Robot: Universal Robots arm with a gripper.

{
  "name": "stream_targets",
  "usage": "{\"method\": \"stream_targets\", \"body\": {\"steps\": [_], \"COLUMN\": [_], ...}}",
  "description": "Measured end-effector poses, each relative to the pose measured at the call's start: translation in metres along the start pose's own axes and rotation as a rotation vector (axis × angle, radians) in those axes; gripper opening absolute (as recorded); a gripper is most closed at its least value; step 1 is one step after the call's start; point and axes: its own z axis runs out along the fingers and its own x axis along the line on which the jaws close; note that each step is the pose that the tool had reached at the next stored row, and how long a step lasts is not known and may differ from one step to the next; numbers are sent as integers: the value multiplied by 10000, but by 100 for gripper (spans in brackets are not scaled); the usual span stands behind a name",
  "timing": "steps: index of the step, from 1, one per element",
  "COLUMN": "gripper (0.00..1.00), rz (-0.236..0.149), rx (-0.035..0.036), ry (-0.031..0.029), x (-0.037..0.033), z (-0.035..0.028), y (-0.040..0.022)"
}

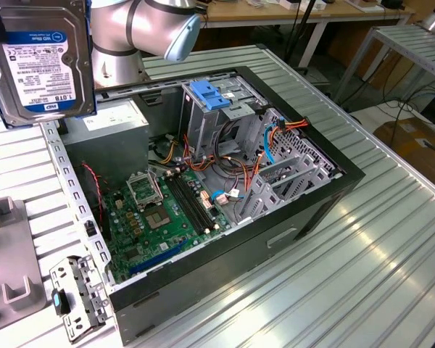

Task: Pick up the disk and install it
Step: 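Pick up the disk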

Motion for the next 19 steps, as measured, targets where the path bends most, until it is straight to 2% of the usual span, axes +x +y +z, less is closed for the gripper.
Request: {"method": "stream_targets", "body": {"steps": [3, 9, 12, 14, 19], "gripper": [37, 37, 37, 37, 37], "rz": [-1, 4, 4, 4, 4], "rx": [-4, -4, -6, -5, -6], "ry": [0, -1, 1, 0, 0], "x": [1, 177, 189, 190, 184], "z": [-1, 6, 6, 6, 8], "y": [-38, -78, -132, -182, -361]}}
